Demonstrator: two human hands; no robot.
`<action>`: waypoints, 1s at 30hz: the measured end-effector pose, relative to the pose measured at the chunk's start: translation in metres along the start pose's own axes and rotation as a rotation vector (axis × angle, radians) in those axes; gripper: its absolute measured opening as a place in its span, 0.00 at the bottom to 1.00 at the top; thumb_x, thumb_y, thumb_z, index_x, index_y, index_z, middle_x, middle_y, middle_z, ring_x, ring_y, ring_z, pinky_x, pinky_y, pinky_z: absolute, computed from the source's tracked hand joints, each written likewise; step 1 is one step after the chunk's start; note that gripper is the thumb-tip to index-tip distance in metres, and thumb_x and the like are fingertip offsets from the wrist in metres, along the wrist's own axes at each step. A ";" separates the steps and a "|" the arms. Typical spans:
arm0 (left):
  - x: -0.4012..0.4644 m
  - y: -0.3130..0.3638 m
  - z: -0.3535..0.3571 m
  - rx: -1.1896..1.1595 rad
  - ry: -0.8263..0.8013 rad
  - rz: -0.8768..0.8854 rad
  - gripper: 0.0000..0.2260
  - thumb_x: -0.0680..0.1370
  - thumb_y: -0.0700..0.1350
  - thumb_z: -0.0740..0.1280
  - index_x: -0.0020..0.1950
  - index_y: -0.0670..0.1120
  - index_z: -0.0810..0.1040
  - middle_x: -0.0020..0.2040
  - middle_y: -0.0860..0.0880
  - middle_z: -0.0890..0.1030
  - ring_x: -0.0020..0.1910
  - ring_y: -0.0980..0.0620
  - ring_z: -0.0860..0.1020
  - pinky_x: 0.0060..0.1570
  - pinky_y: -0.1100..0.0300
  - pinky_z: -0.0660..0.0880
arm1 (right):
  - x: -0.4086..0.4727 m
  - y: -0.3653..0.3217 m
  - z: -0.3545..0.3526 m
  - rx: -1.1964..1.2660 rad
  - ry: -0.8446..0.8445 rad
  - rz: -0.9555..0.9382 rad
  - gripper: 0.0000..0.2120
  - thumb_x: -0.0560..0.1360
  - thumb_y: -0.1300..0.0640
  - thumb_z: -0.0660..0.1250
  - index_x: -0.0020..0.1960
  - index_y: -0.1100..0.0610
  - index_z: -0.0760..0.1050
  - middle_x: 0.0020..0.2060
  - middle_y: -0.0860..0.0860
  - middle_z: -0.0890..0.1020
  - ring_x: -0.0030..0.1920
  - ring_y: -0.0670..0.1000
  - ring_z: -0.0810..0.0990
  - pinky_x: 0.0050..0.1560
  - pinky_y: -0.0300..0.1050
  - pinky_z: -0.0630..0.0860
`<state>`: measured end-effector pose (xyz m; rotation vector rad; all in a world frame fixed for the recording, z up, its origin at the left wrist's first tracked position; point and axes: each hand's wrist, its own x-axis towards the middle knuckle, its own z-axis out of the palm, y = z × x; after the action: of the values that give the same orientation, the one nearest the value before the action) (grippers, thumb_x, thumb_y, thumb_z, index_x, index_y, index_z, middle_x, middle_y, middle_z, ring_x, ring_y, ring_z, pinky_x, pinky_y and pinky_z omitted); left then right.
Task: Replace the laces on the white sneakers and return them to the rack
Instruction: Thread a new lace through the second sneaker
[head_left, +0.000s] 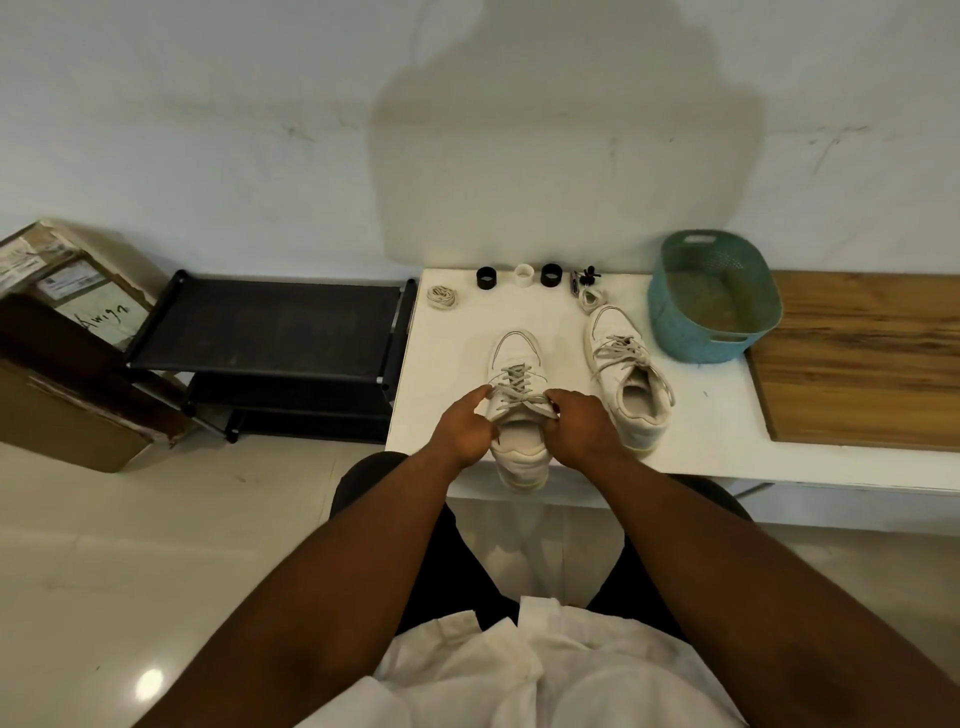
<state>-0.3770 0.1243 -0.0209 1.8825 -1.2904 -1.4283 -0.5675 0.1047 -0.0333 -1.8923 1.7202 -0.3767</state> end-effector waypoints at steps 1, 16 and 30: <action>0.002 -0.003 0.000 0.008 0.003 -0.012 0.31 0.74 0.36 0.70 0.75 0.50 0.71 0.63 0.44 0.81 0.61 0.45 0.79 0.60 0.56 0.74 | 0.000 -0.001 0.000 0.006 0.004 -0.004 0.07 0.73 0.56 0.64 0.50 0.53 0.79 0.47 0.54 0.84 0.50 0.61 0.80 0.47 0.49 0.75; 0.011 0.012 0.010 0.353 0.042 -0.132 0.19 0.73 0.57 0.74 0.38 0.40 0.83 0.32 0.45 0.85 0.32 0.47 0.84 0.47 0.51 0.84 | 0.015 0.072 -0.107 -0.213 -0.002 0.388 0.22 0.71 0.50 0.74 0.59 0.61 0.77 0.54 0.57 0.81 0.55 0.60 0.80 0.46 0.47 0.71; 0.025 0.022 0.011 0.207 0.091 -0.012 0.31 0.70 0.69 0.71 0.60 0.45 0.83 0.54 0.44 0.85 0.49 0.42 0.85 0.58 0.44 0.80 | 0.008 0.062 -0.068 0.108 -0.102 0.354 0.26 0.69 0.43 0.73 0.64 0.51 0.80 0.61 0.50 0.81 0.49 0.55 0.83 0.48 0.44 0.77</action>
<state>-0.3953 0.0941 -0.0198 2.0653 -1.4315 -1.2392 -0.6553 0.0813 -0.0145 -1.4674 1.8793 -0.2264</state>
